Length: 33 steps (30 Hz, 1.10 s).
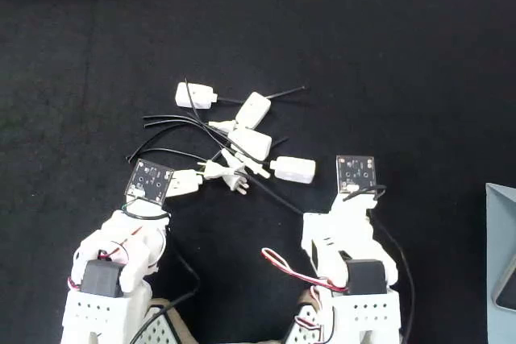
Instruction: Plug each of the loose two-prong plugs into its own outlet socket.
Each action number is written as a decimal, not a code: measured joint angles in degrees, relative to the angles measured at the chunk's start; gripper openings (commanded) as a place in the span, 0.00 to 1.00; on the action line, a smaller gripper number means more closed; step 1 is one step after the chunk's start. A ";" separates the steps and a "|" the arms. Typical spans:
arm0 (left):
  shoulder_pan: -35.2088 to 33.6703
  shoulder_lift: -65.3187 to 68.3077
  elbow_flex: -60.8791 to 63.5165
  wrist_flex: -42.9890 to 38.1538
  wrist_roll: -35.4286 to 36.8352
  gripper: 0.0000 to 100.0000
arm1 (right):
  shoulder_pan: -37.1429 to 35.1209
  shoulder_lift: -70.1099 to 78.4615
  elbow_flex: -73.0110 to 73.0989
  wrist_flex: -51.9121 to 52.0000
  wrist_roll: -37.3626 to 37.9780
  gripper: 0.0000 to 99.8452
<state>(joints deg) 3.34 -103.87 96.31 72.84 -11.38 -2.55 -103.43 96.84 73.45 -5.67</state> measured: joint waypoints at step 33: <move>-22.77 0.00 -0.26 -2.37 -0.53 0.03 | -23.21 45.01 -42.64 -7.38 -1.41 0.02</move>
<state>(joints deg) -19.43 -103.87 96.04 70.46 -11.91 -25.76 -58.42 54.20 66.07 -7.08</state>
